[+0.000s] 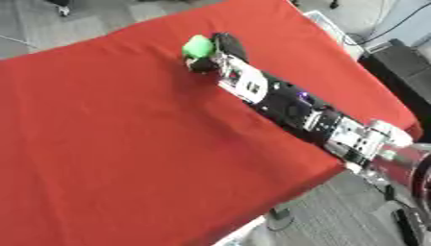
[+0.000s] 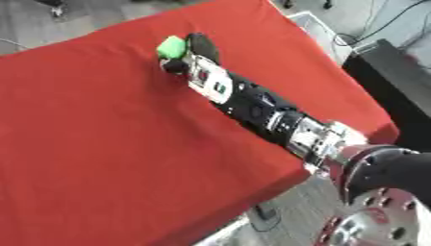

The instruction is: Pick up the objects with one hand, pass them to the other hand, and then place them into the box on the other side of the table.

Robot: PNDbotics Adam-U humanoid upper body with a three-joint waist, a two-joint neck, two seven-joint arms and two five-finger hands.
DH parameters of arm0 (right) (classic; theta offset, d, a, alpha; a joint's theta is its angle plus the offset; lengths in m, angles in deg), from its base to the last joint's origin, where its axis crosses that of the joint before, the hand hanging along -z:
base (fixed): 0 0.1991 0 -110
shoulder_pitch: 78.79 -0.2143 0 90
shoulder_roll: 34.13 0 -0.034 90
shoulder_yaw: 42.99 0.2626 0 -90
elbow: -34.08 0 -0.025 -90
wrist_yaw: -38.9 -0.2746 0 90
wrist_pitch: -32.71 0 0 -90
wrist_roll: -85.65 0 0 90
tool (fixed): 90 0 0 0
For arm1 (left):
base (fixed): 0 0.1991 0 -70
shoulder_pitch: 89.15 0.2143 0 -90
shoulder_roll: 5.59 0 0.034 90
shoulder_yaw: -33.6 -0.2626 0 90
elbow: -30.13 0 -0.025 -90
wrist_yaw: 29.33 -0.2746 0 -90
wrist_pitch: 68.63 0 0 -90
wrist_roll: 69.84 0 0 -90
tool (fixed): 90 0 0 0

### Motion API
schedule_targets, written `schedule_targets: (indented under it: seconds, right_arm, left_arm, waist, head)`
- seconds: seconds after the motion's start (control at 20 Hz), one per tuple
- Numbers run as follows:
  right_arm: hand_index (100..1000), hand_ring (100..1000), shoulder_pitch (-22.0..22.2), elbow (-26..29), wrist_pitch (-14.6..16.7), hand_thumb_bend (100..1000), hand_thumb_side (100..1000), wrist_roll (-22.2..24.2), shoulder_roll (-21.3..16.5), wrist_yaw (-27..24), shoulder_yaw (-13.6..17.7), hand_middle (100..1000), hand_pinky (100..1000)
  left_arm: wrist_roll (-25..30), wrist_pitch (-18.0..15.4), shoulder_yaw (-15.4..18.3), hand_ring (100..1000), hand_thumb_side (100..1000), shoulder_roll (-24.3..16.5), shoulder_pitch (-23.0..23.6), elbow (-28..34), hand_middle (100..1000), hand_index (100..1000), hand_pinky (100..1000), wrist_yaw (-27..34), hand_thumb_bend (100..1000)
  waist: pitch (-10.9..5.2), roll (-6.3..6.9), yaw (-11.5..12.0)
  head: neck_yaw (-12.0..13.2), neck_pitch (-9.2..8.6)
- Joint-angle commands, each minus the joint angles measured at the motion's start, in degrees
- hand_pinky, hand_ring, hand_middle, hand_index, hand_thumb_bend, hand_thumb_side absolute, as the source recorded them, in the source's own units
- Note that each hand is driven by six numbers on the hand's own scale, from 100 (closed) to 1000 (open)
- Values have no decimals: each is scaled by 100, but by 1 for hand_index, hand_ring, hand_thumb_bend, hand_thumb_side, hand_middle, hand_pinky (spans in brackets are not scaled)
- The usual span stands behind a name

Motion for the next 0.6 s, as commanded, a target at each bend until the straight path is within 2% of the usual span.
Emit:
schedule_targets:
  seconds: [0.05,0.1,0.15,0.2,0.25,0.45,0.6]
  right_arm:
    - [396,601,-103,514,-1432,100,100,-1582,-103,191,-332,381,100]
    - [398,604,-150,647,-1384,101,100,-1534,-81,271,-464,383,100]
    - [422,632,-182,785,-1319,148,100,-1466,-67,354,-601,406,100]
    - [446,662,-240,923,-1245,100,130,-1390,-53,439,-738,432,100]
    - [461,679,-309,1058,-1167,205,100,-1311,-32,522,-873,444,100]
    - [528,744,-672,1582,-850,275,100,-992,124,844,-1397,501,100]
    - [557,766,-1006,1982,-604,296,100,-746,304,1090,-1796,528,100]
  left_arm:
    - [221,-238,20,663,676,-489,22,-78,683,899,777,-12,611]
    - [221,-267,-31,662,677,-608,50,-177,683,899,776,-32,610]
    - [221,-312,-71,659,682,-710,71,-276,680,899,775,-35,605]
    - [221,-357,-153,658,690,-825,87,-391,679,899,771,-74,601]
    - [221,-411,-260,658,702,-948,92,-515,679,900,774,-135,597]
    - [221,-653,-756,654,743,-1447,31,-1029,677,899,770,-412,589]
    - [221,-795,-1154,656,771,-1611,-133,-1428,679,900,766,-631,594]
  waist:
    - [-189,-45,-58]
    - [-228,-65,-96]
    - [-258,-81,-133]
    - [-304,-104,-163]
    - [-351,-122,-192]
    - [-498,-162,-306]
    - [-580,-147,-387]
  head:
    - [194,91]
    - [259,101]
    - [310,107]
    - [359,109]
    - [412,110]
    - [663,111]
    - [848,111]
